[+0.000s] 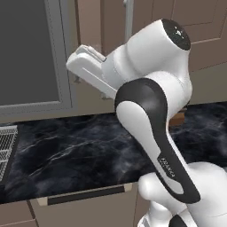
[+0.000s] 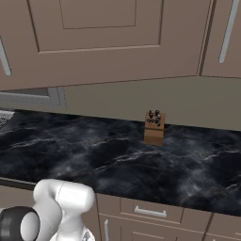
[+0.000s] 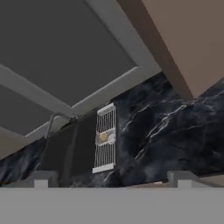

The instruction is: Open the cabinet, pick the kettle from the cabinet, and place it in the sink.

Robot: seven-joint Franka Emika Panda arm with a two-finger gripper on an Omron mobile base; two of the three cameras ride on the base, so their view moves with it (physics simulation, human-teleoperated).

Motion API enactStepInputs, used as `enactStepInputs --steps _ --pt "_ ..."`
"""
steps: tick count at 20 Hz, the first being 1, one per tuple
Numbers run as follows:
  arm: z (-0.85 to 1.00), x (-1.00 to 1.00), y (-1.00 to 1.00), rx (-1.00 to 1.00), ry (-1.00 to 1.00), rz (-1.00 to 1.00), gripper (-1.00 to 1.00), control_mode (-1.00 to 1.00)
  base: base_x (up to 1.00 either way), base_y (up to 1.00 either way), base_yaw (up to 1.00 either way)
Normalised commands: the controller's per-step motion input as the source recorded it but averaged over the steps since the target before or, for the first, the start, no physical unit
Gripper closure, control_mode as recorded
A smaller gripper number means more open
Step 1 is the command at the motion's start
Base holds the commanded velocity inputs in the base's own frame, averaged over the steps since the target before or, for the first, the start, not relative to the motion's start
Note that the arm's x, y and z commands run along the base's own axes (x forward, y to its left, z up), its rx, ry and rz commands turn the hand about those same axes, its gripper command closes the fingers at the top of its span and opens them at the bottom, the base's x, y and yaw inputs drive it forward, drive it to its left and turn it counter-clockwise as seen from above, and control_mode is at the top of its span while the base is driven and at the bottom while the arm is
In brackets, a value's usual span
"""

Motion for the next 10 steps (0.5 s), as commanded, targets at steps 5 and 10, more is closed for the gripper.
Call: enactStepInputs --steps 5,10 --pt "-0.08 0.4 0.24 0.18 -0.03 -0.41 -1.0 -1.0 0.0 0.0 0.0" --pt "-0.06 0.45 0.21 0.03 0.0 -0.4 -1.0 -1.0 0.0 0.0 0.0"
